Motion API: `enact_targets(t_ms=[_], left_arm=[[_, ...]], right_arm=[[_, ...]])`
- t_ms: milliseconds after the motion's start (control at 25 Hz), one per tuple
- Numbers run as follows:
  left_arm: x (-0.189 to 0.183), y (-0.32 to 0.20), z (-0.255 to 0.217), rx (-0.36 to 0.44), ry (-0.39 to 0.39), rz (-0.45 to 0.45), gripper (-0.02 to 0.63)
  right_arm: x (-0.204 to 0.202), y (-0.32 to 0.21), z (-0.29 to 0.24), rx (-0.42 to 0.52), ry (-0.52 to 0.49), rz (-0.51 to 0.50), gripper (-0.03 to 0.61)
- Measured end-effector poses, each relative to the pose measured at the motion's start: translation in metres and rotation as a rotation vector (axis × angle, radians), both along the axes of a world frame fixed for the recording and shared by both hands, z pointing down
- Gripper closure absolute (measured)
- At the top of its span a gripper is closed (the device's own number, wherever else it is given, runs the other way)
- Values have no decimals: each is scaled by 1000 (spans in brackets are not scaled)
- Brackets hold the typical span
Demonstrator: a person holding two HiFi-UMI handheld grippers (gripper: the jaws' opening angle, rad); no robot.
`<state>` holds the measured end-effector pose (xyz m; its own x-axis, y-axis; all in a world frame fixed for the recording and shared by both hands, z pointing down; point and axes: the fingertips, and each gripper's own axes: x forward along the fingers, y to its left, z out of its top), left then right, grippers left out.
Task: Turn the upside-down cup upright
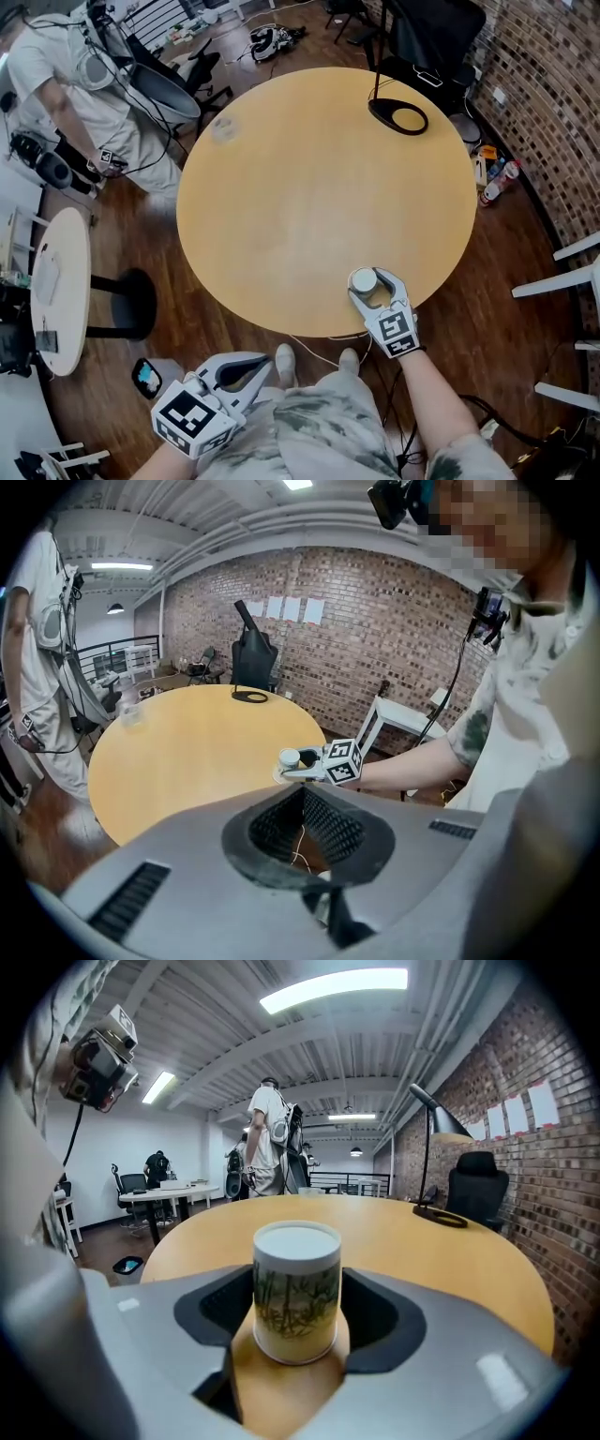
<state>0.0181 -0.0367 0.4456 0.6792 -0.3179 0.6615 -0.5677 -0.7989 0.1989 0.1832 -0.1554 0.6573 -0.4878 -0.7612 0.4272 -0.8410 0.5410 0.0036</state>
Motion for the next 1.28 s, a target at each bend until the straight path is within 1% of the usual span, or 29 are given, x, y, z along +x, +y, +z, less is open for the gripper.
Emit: enact_targets(t_ms=[200, 320, 440, 520, 640, 760, 840, 960, 1040, 1160, 1200, 1280], left_arm=[[15, 7, 2, -9, 13, -7, 606], [14, 13, 7, -15, 21, -18, 606], [9, 22, 13, -21, 40, -19, 606], [6, 28, 13, -17, 51, -6, 606], [-3, 37, 7, 6, 72, 19, 606], [-16, 49, 0, 49, 115, 45, 606], [-31, 67, -1, 65, 142, 62, 606], [-66, 109, -1, 62, 175, 92, 606], [-94, 136, -2, 58, 215, 103, 606], [-134, 173, -2, 48, 271, 123, 606], [-146, 186, 0, 40, 278, 136, 606], [-165, 212, 7, 20, 278, 162, 606]], right_arm=[[11, 7, -3, -29, -14, -4, 224], [20, 14, -11, -41, -24, 26, 211], [31, 30, -19, -77, 6, 77, 207], [37, 44, -32, -87, 5, 122, 207], [38, 74, -46, -97, -26, 176, 207], [29, 111, -56, -120, -1, 195, 207], [10, 144, -60, -163, 32, 175, 207], [-38, 205, -66, -219, 66, 136, 207], [-69, 247, -76, -243, 41, 157, 207], [-110, 305, -97, -250, -10, 233, 207], [-125, 324, -104, -252, -23, 252, 207], [-152, 361, -119, -250, -30, 258, 209]])
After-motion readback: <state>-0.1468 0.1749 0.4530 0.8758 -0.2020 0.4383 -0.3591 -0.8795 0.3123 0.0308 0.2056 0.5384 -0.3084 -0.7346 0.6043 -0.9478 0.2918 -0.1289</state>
